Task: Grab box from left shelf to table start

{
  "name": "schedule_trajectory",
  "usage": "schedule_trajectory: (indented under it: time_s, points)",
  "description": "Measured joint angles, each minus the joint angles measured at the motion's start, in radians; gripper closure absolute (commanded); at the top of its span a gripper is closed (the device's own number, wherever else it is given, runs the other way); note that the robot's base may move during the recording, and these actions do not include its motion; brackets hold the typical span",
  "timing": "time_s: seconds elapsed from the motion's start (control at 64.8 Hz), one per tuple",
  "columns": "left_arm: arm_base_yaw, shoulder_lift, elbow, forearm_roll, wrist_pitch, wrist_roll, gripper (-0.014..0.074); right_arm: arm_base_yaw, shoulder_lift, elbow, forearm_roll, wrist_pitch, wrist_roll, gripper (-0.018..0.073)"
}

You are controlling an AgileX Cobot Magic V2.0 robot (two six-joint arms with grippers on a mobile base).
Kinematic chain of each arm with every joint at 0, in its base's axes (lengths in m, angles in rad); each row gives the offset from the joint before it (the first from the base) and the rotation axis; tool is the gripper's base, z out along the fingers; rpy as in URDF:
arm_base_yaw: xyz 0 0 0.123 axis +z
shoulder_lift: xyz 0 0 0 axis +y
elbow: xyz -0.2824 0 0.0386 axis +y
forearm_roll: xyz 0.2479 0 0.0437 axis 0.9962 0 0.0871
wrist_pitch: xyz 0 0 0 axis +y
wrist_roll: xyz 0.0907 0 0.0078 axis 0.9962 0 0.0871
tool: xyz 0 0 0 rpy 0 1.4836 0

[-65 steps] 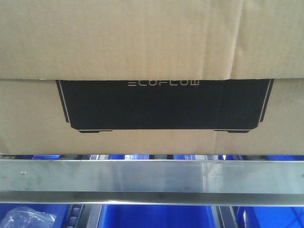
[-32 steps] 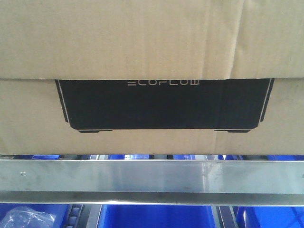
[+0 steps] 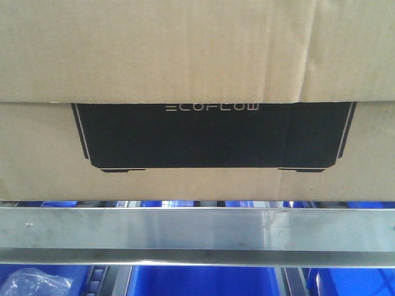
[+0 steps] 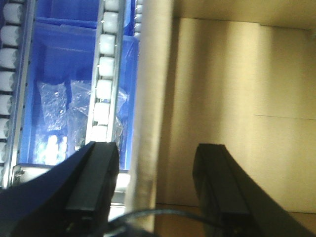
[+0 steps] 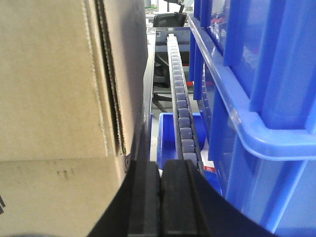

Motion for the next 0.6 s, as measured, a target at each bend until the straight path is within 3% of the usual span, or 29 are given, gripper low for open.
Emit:
schedule_trajectory:
  time_s: [0.201,0.602]
  points:
    - [0.039,0.001,0.0,-0.073,0.004,0.052,0.0366,0.0,0.0,0.0,0.0,0.0,0.0,0.051]
    - [0.046,0.03,0.0,-0.082,0.018,0.061,0.0366,0.0,0.0,0.0,0.0,0.0,0.0,0.051]
